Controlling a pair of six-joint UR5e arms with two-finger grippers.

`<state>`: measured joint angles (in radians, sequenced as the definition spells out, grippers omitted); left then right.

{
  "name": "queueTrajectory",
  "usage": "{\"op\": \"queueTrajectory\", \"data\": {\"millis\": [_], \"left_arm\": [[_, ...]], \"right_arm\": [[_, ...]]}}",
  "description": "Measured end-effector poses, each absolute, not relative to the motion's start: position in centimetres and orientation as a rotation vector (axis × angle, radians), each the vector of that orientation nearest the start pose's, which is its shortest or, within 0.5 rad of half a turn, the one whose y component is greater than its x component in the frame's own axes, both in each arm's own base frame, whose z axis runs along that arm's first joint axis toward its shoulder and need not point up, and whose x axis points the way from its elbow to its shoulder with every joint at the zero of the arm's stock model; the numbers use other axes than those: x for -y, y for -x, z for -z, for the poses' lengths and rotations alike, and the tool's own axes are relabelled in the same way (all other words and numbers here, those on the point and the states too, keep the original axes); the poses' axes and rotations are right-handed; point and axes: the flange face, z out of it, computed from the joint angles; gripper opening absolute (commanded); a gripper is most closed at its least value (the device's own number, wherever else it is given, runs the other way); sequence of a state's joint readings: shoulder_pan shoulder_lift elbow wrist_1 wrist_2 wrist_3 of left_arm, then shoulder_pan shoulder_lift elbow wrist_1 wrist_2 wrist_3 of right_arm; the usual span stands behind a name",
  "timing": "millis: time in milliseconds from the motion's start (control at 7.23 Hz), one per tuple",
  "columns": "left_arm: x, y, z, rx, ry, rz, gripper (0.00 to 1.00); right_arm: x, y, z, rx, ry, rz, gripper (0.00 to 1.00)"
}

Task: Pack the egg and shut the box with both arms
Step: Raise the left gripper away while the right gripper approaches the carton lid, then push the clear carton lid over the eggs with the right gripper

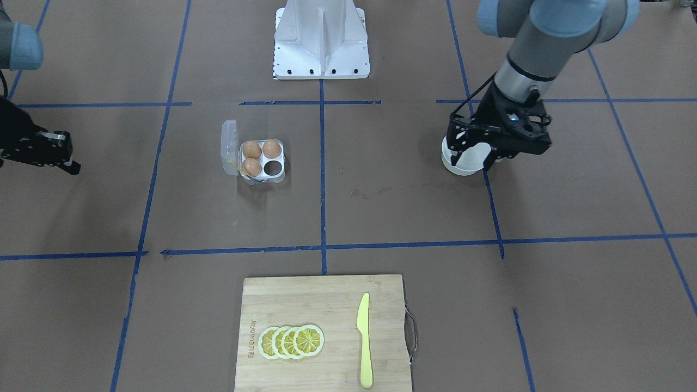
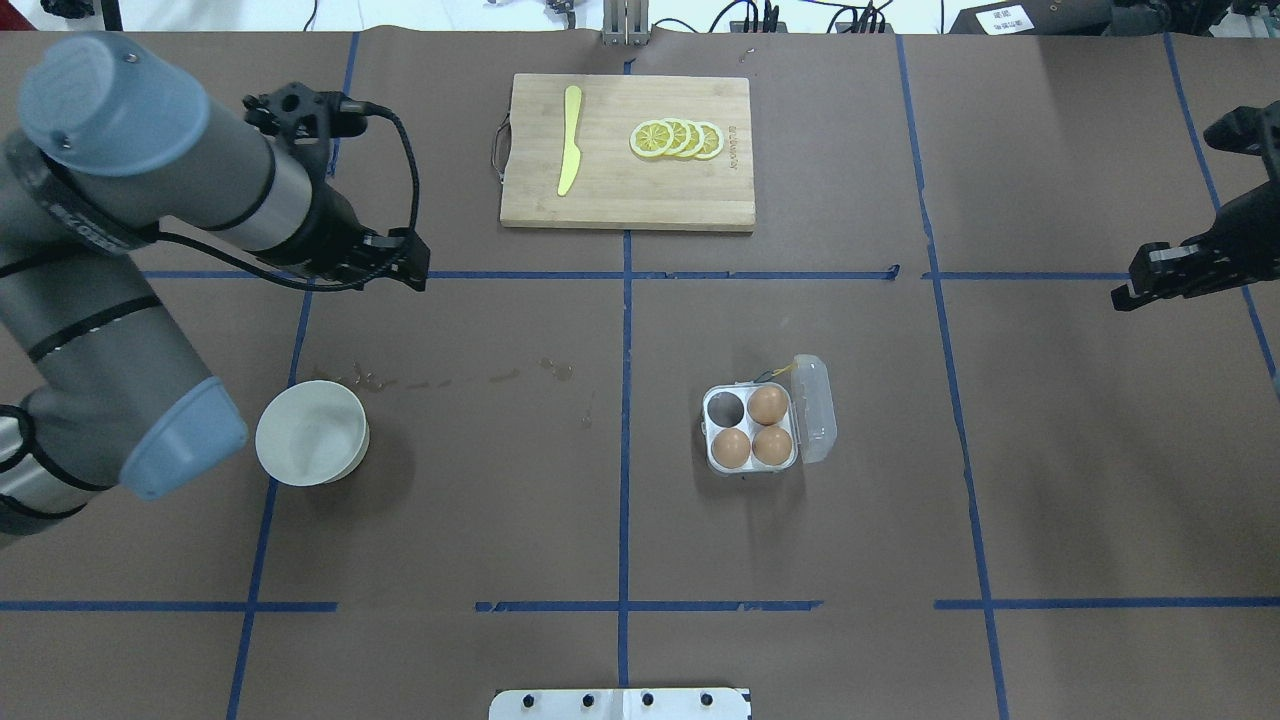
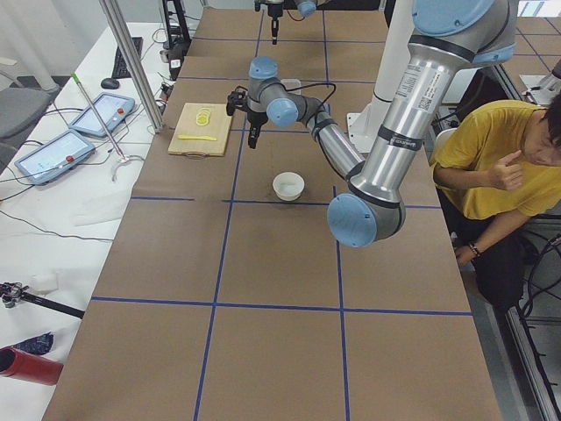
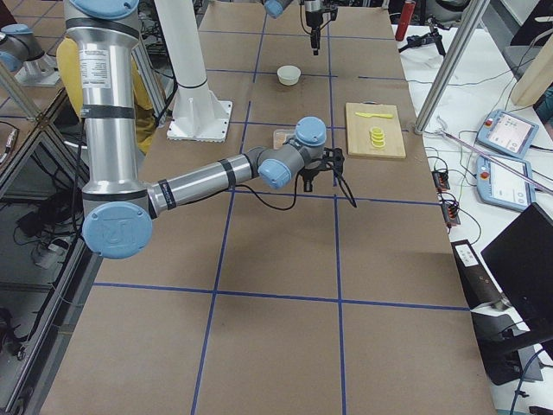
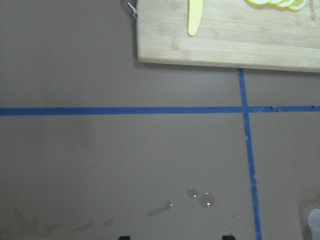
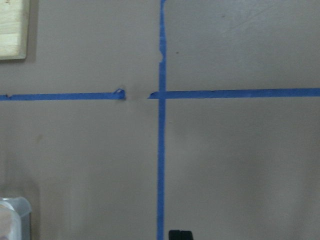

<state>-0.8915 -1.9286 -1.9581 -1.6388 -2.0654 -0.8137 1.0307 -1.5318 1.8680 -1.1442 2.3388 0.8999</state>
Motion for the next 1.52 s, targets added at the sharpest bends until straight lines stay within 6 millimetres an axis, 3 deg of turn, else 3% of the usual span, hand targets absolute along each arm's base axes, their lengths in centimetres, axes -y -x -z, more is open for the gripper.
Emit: {"op": "queueTrajectory", "data": {"millis": [277, 415, 830, 1245, 1522], "left_arm": [[50.9, -21.8, -33.2, -0.809, -0.315, -0.155, 0.71], [51.0, -19.8, -34.7, -0.786, -0.325, -0.180, 0.71], [51.0, -18.5, -35.9, -0.770, -0.330, -0.195, 0.71], [51.0, -18.4, -35.8, -0.772, -0.332, -0.196, 0.71], [51.1, -18.4, -35.8, -0.772, -0.331, -0.196, 0.71]], "right_arm": [[45.9, 27.6, -39.7, 1.040, -0.066, -0.082, 0.00], [45.3, 30.4, -37.9, 1.047, -0.074, -0.085, 0.00], [43.8, 35.3, -34.8, 1.072, -0.066, -0.065, 0.00], [42.2, 37.4, -34.1, 1.080, -0.043, -0.046, 0.00], [41.3, 39.7, -31.0, 1.122, -0.017, -0.083, 0.00]]}}
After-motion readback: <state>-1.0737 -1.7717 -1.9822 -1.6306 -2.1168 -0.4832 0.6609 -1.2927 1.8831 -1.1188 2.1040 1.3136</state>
